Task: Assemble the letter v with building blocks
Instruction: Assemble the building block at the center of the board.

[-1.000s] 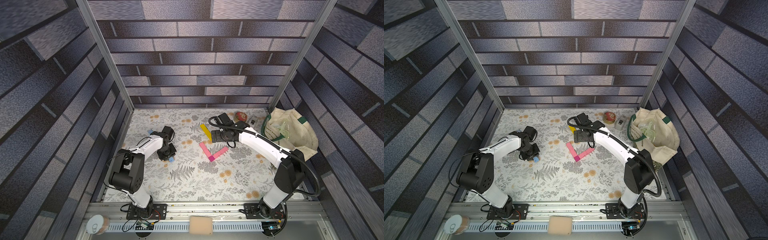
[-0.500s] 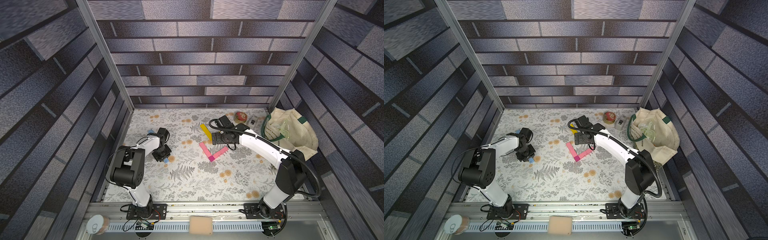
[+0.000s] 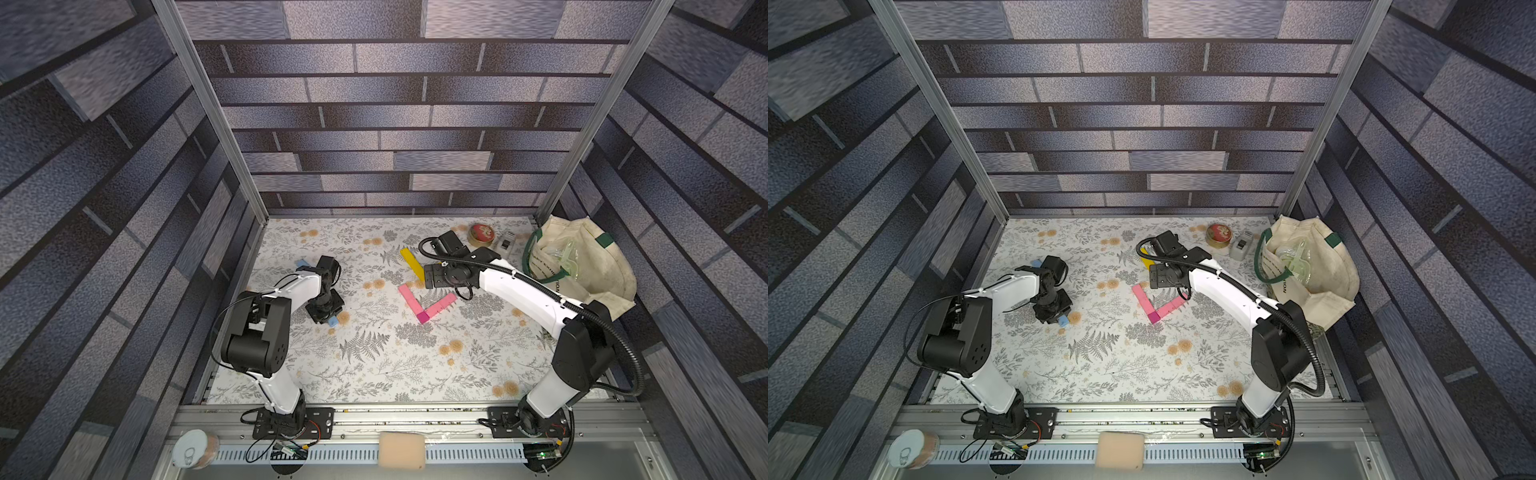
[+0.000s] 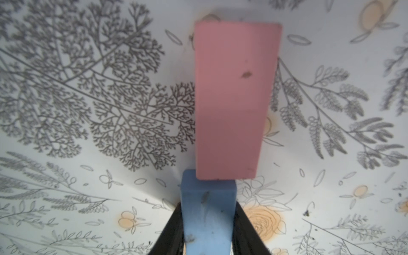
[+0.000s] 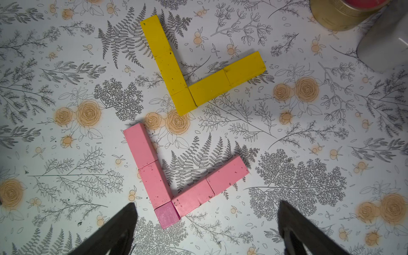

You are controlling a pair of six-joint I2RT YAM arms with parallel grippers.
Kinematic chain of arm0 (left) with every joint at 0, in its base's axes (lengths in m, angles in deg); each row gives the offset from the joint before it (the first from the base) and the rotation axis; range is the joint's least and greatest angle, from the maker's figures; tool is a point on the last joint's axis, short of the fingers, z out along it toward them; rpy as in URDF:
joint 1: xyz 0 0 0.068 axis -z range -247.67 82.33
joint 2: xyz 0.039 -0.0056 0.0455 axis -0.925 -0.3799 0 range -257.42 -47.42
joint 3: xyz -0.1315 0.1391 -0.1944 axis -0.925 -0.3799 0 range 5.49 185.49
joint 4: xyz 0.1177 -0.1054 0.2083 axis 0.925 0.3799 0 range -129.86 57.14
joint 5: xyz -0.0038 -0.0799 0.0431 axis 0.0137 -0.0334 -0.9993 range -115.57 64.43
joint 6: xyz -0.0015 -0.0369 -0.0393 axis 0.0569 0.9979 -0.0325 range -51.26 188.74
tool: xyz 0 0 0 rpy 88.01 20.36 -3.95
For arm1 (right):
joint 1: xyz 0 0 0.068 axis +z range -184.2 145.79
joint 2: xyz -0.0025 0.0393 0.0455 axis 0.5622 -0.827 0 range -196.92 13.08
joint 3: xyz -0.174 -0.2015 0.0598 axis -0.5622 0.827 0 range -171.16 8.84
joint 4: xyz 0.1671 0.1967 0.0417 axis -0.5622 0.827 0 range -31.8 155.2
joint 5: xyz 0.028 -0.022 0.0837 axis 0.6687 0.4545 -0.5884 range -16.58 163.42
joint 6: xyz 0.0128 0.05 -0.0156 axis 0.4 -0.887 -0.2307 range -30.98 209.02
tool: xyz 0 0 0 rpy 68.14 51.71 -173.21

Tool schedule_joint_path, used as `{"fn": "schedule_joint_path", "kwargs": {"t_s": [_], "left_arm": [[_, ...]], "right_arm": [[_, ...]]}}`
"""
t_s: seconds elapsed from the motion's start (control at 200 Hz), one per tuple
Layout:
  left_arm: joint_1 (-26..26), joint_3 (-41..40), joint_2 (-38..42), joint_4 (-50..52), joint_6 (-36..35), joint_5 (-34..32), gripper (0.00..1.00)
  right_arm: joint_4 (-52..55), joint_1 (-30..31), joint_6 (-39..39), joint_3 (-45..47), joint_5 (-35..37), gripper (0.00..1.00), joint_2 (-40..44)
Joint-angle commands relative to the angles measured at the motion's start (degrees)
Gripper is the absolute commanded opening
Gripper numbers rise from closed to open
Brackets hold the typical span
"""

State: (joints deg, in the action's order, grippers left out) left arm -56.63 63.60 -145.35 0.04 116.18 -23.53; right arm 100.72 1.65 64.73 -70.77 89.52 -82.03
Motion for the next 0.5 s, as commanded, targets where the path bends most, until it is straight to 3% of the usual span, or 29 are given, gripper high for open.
{"fn": "schedule_joint_path", "kwargs": {"t_s": [0.0,0.496], "left_arm": [[0.47,-0.71,-2.75,-0.59,0.24,-0.02,0.36],[0.11,-0.54,-3.23,-1.91,-0.9,0.12,0.33]], "right_arm": [[-0.69,-0.66,0.88,1.2,1.0,1.0,1.65],[-0.95,-1.19,0.65,1.79,0.5,1.0,1.94]]}}
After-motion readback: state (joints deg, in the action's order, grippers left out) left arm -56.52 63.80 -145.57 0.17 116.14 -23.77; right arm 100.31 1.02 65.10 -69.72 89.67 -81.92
